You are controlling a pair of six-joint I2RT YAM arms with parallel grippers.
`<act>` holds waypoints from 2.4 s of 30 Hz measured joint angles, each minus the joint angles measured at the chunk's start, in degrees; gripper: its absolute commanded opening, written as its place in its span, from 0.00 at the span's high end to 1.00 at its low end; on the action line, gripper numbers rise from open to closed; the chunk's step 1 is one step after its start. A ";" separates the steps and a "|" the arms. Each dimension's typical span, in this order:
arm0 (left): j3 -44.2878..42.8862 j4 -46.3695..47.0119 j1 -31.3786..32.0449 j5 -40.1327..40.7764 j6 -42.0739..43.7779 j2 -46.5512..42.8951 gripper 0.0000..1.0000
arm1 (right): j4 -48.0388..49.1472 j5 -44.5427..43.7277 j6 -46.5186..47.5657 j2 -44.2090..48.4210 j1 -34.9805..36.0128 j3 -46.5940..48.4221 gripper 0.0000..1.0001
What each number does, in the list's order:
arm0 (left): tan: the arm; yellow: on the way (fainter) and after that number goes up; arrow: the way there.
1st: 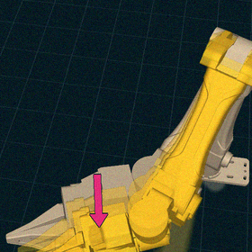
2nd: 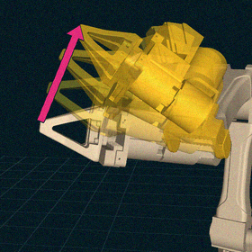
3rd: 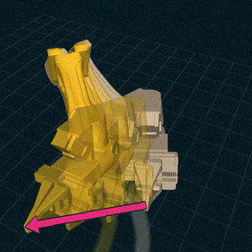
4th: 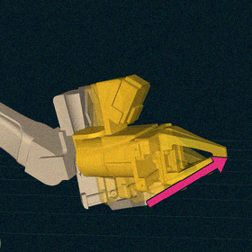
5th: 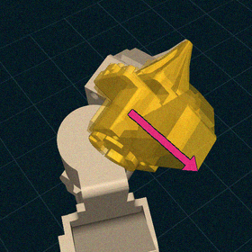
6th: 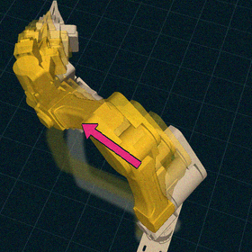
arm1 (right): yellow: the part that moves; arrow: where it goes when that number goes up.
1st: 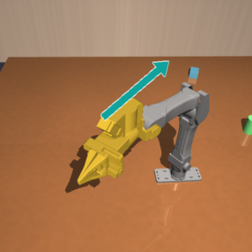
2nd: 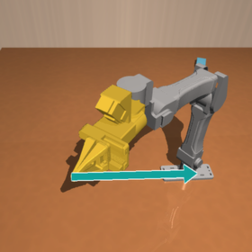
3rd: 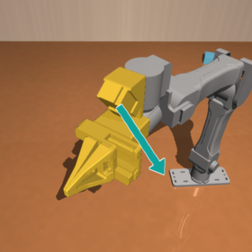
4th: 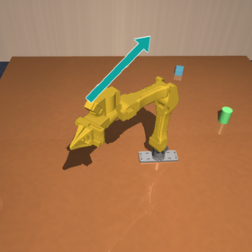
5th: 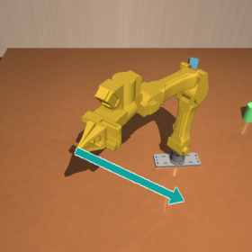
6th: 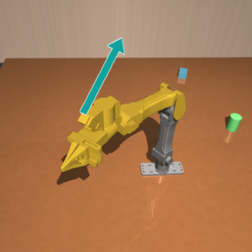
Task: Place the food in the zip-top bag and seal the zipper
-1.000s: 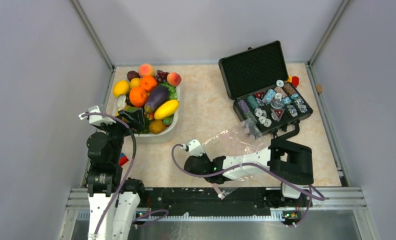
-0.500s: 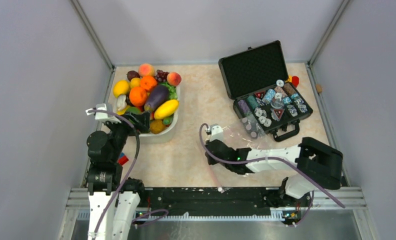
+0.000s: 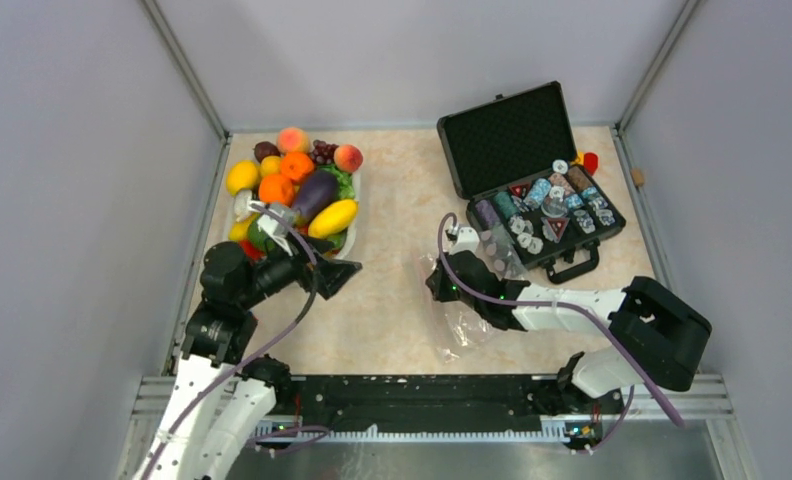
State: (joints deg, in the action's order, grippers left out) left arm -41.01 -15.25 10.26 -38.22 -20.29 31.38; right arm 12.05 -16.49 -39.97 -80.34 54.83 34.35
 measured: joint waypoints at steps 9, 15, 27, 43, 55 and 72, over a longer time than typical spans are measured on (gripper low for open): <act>1.97 -6.27 26.80 13.79 1.73 6.21 0.09 | 1.57 0.55 -2.14 0.22 -0.31 -1.20 1.00; 8.11 -5.14 35.41 25.29 -4.61 10.62 0.08 | 3.10 1.01 -3.69 1.09 -0.37 -4.35 1.00; 9.53 4.90 43.82 35.45 -16.00 28.33 0.06 | 10.54 4.90 -5.88 1.95 -0.37 -9.31 1.00; 13.88 9.70 43.98 40.59 -20.94 33.03 0.20 | 15.58 14.27 -3.54 -0.87 -0.37 -9.33 1.00; 12.15 11.67 43.98 39.98 -21.16 40.87 0.45 | 15.63 15.15 -3.54 -1.57 -0.37 -9.33 1.00; 11.17 18.56 44.04 36.09 -20.22 43.45 1.00 | 15.58 16.00 -3.06 -1.92 -0.11 -9.33 1.00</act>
State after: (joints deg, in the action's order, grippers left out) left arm -29.85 3.31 54.30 -2.13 -40.51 74.83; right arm 27.64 -0.49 -43.03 -82.26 54.72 25.02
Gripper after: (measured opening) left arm 0.050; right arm 0.003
